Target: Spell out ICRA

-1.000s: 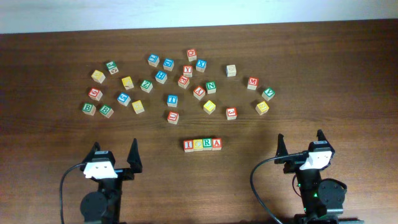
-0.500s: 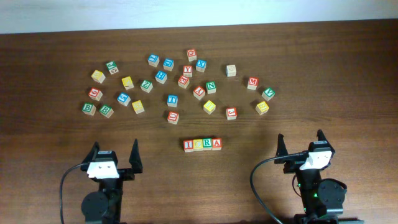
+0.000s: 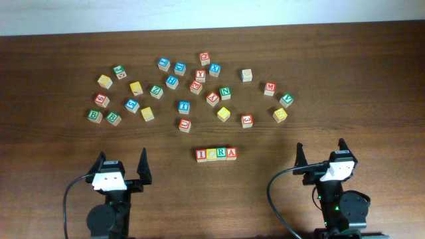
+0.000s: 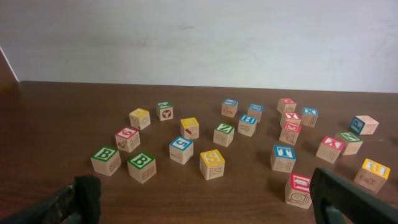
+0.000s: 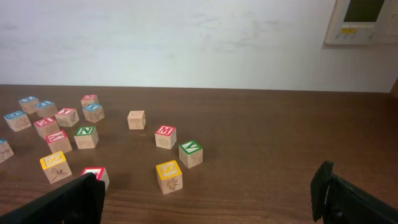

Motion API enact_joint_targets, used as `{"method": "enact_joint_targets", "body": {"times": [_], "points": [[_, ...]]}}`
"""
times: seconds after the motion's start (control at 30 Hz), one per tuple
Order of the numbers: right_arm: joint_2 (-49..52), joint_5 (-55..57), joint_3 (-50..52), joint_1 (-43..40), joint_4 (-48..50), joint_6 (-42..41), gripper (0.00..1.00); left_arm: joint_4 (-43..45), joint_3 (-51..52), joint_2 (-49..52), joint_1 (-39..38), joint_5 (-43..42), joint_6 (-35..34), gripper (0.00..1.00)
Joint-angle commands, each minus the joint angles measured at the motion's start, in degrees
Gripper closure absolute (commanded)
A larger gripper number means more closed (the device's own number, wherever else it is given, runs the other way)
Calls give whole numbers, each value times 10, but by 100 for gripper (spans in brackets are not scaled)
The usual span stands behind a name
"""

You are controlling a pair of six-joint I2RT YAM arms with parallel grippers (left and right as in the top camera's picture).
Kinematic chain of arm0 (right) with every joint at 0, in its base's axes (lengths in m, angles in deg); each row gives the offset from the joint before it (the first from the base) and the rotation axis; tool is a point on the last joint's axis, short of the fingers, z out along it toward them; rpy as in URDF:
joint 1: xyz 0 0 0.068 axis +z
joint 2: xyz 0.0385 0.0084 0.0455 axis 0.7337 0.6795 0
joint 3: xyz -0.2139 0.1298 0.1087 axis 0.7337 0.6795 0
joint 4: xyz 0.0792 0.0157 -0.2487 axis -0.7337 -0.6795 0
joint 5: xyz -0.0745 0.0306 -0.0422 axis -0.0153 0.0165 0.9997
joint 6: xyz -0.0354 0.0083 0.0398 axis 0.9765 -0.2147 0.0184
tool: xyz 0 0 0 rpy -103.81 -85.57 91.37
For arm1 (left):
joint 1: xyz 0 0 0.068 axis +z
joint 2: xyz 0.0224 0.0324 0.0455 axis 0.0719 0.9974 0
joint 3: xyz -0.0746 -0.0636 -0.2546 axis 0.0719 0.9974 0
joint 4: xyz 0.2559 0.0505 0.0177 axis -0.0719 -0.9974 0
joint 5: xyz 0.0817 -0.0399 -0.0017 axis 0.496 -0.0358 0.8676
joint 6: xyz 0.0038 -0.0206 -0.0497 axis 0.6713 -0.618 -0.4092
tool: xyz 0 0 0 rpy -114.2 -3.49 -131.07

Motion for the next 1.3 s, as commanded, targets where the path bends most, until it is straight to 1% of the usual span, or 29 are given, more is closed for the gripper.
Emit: {"method": "enact_joint_targets", "body": {"times": [0.0, 1.27], "points": [[-6, 3, 5, -4, 0, -7, 2, -5, 2, -3, -1, 6, 23, 1], [-6, 5, 5, -4, 0, -7, 2, -3, 2, -3, -1, -3, 22, 1]]}}
